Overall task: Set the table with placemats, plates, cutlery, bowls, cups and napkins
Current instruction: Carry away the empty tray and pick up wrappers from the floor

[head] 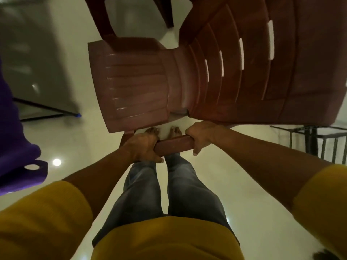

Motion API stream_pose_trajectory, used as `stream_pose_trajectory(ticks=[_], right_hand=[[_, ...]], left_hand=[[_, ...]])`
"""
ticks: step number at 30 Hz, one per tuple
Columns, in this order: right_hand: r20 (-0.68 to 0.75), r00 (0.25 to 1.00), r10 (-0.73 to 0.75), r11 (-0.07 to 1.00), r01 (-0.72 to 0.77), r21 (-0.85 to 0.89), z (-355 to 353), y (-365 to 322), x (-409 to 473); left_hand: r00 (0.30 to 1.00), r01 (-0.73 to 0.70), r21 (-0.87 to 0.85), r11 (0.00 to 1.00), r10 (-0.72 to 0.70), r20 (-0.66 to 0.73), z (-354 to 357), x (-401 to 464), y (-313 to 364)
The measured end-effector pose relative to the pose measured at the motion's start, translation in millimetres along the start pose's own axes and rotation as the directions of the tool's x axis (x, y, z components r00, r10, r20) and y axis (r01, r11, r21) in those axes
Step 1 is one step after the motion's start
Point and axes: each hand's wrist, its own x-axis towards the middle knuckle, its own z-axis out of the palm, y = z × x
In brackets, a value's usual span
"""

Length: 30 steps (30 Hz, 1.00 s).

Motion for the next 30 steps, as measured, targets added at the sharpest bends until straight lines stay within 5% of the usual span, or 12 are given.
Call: stream_pose_trajectory(ticks=[30], right_hand=[[-0.098, 0.995, -0.032, 0.998, 0.027, -0.050, 12, 1, 0]], left_hand=[[0.996, 0.028, 0.018, 0.999, -0.027, -0.087, 14, -6, 2]])
